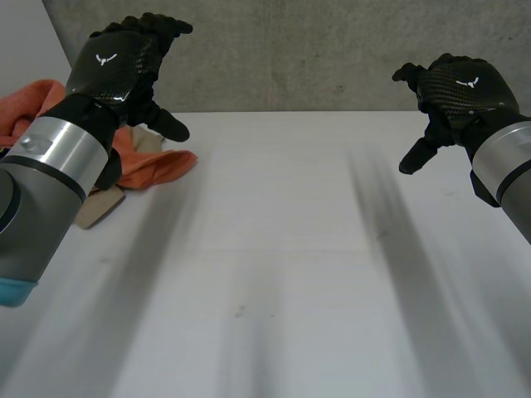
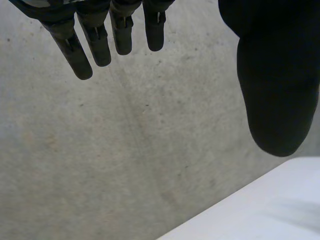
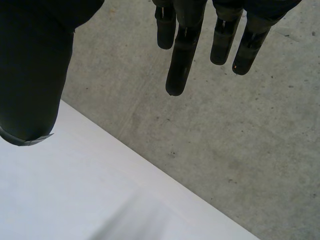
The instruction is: Fold the laundry.
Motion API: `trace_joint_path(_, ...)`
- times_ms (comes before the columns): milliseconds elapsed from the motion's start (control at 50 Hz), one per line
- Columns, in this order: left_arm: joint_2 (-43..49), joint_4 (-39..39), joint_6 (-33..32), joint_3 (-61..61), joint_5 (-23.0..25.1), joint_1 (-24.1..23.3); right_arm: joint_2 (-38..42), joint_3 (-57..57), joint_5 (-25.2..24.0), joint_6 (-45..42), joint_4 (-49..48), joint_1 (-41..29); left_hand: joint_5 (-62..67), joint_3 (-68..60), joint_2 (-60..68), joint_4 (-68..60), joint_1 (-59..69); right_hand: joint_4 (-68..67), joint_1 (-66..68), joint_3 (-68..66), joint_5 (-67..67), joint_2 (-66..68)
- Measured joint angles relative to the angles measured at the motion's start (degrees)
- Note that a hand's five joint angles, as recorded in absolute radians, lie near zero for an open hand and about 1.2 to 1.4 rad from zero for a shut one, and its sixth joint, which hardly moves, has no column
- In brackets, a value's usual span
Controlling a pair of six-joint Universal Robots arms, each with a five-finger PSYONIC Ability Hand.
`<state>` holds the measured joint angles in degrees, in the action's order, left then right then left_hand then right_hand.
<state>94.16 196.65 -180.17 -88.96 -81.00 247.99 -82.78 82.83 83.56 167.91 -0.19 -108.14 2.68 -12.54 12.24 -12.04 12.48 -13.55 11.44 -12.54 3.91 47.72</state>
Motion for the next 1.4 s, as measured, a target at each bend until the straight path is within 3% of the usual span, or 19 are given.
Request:
trace_joint_path(100, 2.98, 2.2, -11.03, 0.74, 0.16, 3.34, -0.02, 0.22, 0.02, -0.03, 0.0, -0.02, 0.0, 0.0, 0.0, 0.0, 0.0, 0.0, 0.0, 0.0, -0.04, 0.0)
trace_joint_path(200, 10.04, 3.72, -24.34, 3.1, 0.39, 10.86, 0.02, 0.42, 0.02, -0.25, -0.05, -0.04, 0.0, 0.0, 0.0, 0.0, 0.0, 0.0, 0.0, 0.0, 0.0, 0.0)
trace_joint_path(420, 31.51, 4.59, -33.33, 19.71, 0.45, 21.92, 0.1, 1.34, 0.07, -1.26, -0.07, -0.37, 0.0, 0.0, 0.0, 0.0, 0.0, 0.0, 0.0, 0.0, 0.0, 0.0)
trace_joint_path(580, 41.97, 4.37, -38.85, 28.84, 0.4, 25.03, 0.77, 1.68, 0.13, -1.37, -0.08, -0.5, 0.39, -0.37, 0.57, -0.49, 0.55, 0.0, 0.0, 0.0, 0.0, 0.0)
trace_joint_path(620, 43.28, 4.34, -39.29, 29.89, 0.37, 25.06, 1.08, 1.68, 0.15, -1.37, -0.08, -0.52, 14.14, -14.05, 15.33, -14.77, 16.49, 0.0, 0.0, 0.0, 0.0, 0.0)
trace_joint_path(660, 44.12, 4.34, -39.48, 30.54, 0.31, 24.96, 1.35, 1.68, 0.17, -1.37, -0.08, -0.53, 14.14, -14.05, 15.33, -14.77, 16.49, 0.0, 0.0, 0.0, 0.0, 0.0)
trace_joint_path(680, 44.61, 4.35, -39.5, 30.89, 0.22, 24.72, 1.63, 1.67, 0.18, -1.37, -0.1, -0.55, 33.01, -34.1, 35.99, -34.91, 37.76, 0.0, 0.0, 0.0, 0.0, 0.0)
trace_joint_path(700, 44.74, 4.38, -39.41, 31.0, 0.07, 24.22, 1.84, 1.65, 0.19, -1.36, -0.11, -0.55, 46.05, -47.59, 49.32, -49.58, 47.73, 0.0, 0.0, 0.0, 0.0, 0.0)
trace_joint_path(720, 44.67, 4.42, -39.34, 30.97, -0.01, 23.81, 1.96, 1.62, 0.2, -1.36, -0.11, -0.54, 48.79, -51.35, 53.47, -54.03, 48.1, 0.0, 0.0, 0.0, -0.03, 0.0)
trace_joint_path(940, 31.64, 4.61, -34.67, 22.8, -2.39, 13.49, 2.17, 0.75, 0.2, -1.44, -0.11, -0.37, 49.34, -53.2, 54.92, -56.34, 48.1, 0.0, 0.0, 0.0, 0.0, 0.0)
trace_joint_path(1060, 18.36, 3.31, -21.09, 13.85, -3.09, 0.58, 1.79, 0.02, 0.2, -1.41, 0.0, 0.09, 49.34, -54.12, 55.4, -56.59, 48.1, -0.01, 0.0, 0.0, 0.0, 0.0)
trace_joint_path(1160, 14.51, -0.01, -11.03, 8.67, -2.9, -9.35, 1.46, -0.07, 0.2, -1.38, 0.09, 0.3, 49.34, -54.12, 55.46, -56.6, 48.1, -0.01, 0.0, 0.0, -0.03, 0.0)
trace_joint_path(1220, 15.12, -1.29, -8.83, 7.9, -2.84, -11.94, 1.41, -0.07, 0.19, -1.37, 0.09, 0.31, 43.74, -45.98, 45.79, -47.7, 42.33, -0.01, 0.0, 0.0, 0.0, 0.0)
trace_joint_path(1260, 17.82, -4.03, -6.12, 7.67, -2.8, -16.16, 1.38, -0.07, 0.14, -1.36, 0.14, 0.32, 11.22, -12.11, 12.25, -13.86, 6.47, -0.01, 0.0, 0.0, 0.0, 0.0)
trace_joint_path(1300, 18.69, -4.85, -5.65, 7.85, -2.8, -17.1, 1.38, -0.05, 0.11, -1.36, 0.16, 0.32, 7.11, -8.79, 8.79, -9.22, 3.18, -0.01, 0.0, 0.0, -0.03, 0.0)
trace_joint_path(1320, 20.25, -6.32, -5.12, 8.41, -2.84, -18.48, 1.38, -0.03, 0.07, -1.35, 0.19, 0.32, 0.21, -0.93, 0.98, -1.03, -0.52, -0.01, 0.0, 0.0, 0.0, 0.0)
trace_joint_path(1400, 21.47, -8.43, -5.02, 9.48, -3.18, -18.3, 1.47, 0.0, -0.05, -1.35, 0.26, 0.31, 0.08, -0.22, -0.05, -0.07, -0.52, -0.01, 0.0, 0.0, -0.03, 0.0)
